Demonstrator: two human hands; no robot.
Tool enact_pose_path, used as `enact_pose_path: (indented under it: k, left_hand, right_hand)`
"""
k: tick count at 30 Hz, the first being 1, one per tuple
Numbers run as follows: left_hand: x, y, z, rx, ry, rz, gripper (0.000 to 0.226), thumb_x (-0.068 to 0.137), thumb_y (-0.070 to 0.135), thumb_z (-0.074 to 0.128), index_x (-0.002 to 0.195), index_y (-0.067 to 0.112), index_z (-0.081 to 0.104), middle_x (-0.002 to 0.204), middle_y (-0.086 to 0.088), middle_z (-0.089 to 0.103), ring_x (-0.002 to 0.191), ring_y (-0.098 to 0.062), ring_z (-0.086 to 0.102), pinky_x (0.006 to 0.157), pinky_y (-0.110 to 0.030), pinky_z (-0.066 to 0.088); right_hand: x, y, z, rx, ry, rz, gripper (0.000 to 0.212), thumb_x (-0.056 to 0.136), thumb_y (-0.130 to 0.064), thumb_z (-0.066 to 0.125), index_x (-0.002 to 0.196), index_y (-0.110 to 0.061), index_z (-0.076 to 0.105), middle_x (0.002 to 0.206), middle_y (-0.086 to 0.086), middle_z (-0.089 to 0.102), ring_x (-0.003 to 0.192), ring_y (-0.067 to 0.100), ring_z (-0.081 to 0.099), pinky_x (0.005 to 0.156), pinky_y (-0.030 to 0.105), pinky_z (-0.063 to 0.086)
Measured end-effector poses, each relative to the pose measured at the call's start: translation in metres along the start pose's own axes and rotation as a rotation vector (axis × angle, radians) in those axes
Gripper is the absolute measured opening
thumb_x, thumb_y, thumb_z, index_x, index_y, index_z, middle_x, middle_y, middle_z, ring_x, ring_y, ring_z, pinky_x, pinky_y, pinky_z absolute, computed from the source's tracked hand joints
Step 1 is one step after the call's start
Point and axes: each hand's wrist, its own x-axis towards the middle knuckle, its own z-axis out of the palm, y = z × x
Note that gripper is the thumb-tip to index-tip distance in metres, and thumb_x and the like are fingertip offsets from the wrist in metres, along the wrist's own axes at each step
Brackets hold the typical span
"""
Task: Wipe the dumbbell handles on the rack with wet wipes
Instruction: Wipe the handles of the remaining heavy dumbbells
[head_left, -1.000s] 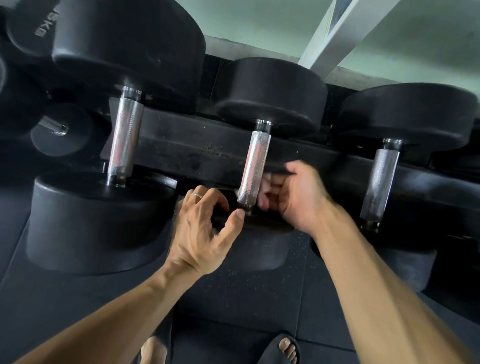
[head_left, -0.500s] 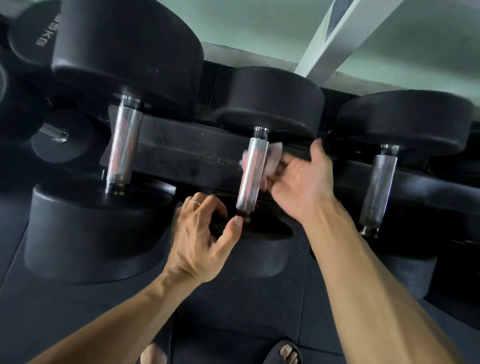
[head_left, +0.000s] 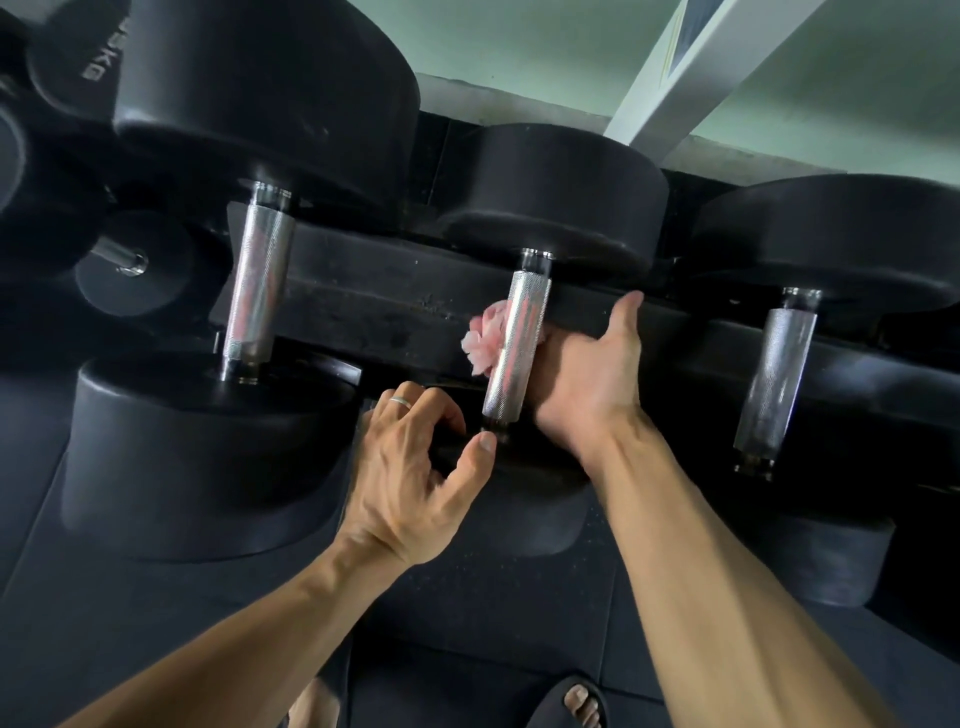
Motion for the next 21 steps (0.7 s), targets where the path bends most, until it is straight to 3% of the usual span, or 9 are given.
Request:
enact_pose_path:
  k: [3, 6, 8, 11, 12, 14, 17, 19, 21]
  left_hand:
    - [0.0, 0.001, 0.0, 0.0, 0.007, 0.003, 0.043, 0.082, 0.054, 0.046, 0.075, 0.014, 0.059, 0.077, 0.008, 0.05, 0.077, -0.016, 0.05, 0.074, -0.023, 0.038]
    - [0.001, 0.0, 0.0, 0.001, 0.013, 0.01, 0.043, 0.082, 0.053, 0.047, 0.076, 0.013, 0.059, 0.077, 0.006, 0.051, 0.077, -0.017, 0.051, 0.073, -0.028, 0.04]
    - [0.001, 0.0, 0.0, 0.003, 0.011, 0.008, 0.042, 0.082, 0.053, 0.048, 0.076, 0.013, 0.059, 0.077, 0.006, 0.051, 0.077, -0.017, 0.051, 0.072, -0.029, 0.04]
    - [0.001, 0.0, 0.0, -0.005, 0.009, 0.007, 0.043, 0.082, 0.053, 0.048, 0.075, 0.012, 0.059, 0.078, 0.006, 0.052, 0.077, -0.018, 0.051, 0.072, -0.029, 0.041]
    - [0.001, 0.0, 0.0, -0.007, 0.011, 0.006, 0.043, 0.082, 0.053, 0.048, 0.075, 0.012, 0.059, 0.078, 0.006, 0.051, 0.077, -0.018, 0.051, 0.072, -0.03, 0.041]
    - [0.001, -0.001, 0.0, -0.006, 0.007, 0.006, 0.043, 0.082, 0.054, 0.047, 0.076, 0.013, 0.059, 0.078, 0.006, 0.051, 0.077, -0.018, 0.051, 0.072, -0.031, 0.042]
    - [0.001, -0.001, 0.0, -0.001, 0.004, 0.004, 0.043, 0.082, 0.054, 0.047, 0.076, 0.013, 0.059, 0.078, 0.005, 0.051, 0.077, -0.018, 0.051, 0.072, -0.031, 0.041]
    - [0.001, 0.0, 0.0, -0.004, 0.004, 0.006, 0.044, 0.082, 0.054, 0.047, 0.075, 0.013, 0.059, 0.077, 0.006, 0.051, 0.076, -0.017, 0.05, 0.072, -0.028, 0.04]
    - [0.001, -0.001, 0.0, -0.002, 0.003, 0.008, 0.044, 0.082, 0.055, 0.047, 0.075, 0.013, 0.058, 0.077, 0.006, 0.051, 0.076, -0.016, 0.049, 0.072, -0.024, 0.038]
  right_hand:
    - [0.0, -0.008, 0.0, 0.081, -0.029, 0.0, 0.116, 0.072, -0.095, 0.023, 0.119, 0.007, 0.051, 0.109, 0.025, 0.056, 0.101, 0.04, 0.061, 0.104, 0.053, 0.045]
    - [0.009, -0.01, 0.004, 0.093, 0.037, -0.115, 0.11, 0.078, -0.092, 0.017, 0.103, 0.005, 0.063, 0.118, 0.023, 0.06, 0.117, 0.039, 0.057, 0.112, 0.048, 0.038]
    - [0.003, -0.004, 0.003, 0.035, -0.001, -0.051, 0.116, 0.08, -0.091, 0.012, 0.096, 0.008, 0.07, 0.109, 0.027, 0.064, 0.119, 0.041, 0.059, 0.105, 0.043, 0.044]
    - [-0.009, -0.006, -0.002, -0.155, 0.04, 0.062, 0.126, 0.08, -0.091, 0.007, 0.103, 0.018, 0.064, 0.112, 0.037, 0.062, 0.107, 0.042, 0.066, 0.088, 0.038, 0.053]
    - [-0.007, -0.009, -0.002, -0.161, 0.047, 0.057, 0.125, 0.08, -0.091, 0.008, 0.103, 0.02, 0.062, 0.109, 0.037, 0.063, 0.104, 0.042, 0.067, 0.088, 0.038, 0.054]
    - [-0.002, -0.01, 0.0, -0.087, 0.032, 0.0, 0.122, 0.08, -0.09, 0.011, 0.112, 0.018, 0.056, 0.107, 0.031, 0.058, 0.102, 0.037, 0.06, 0.106, 0.038, 0.044]
    - [0.001, -0.004, -0.006, -0.074, 0.0, 0.013, 0.118, 0.08, -0.089, 0.019, 0.124, 0.014, 0.056, 0.117, 0.031, 0.061, 0.103, 0.032, 0.058, 0.107, 0.036, 0.032]
    - [-0.004, -0.005, -0.02, -0.304, 0.028, 0.087, 0.114, 0.07, -0.093, 0.031, 0.103, 0.009, 0.067, 0.106, 0.031, 0.064, 0.097, 0.034, 0.056, 0.103, 0.04, 0.033]
    - [-0.009, -0.013, -0.029, -0.639, 0.061, 0.185, 0.111, 0.072, -0.096, 0.018, 0.077, 0.006, 0.061, 0.079, 0.025, 0.06, 0.08, 0.033, 0.056, 0.089, 0.039, 0.043]
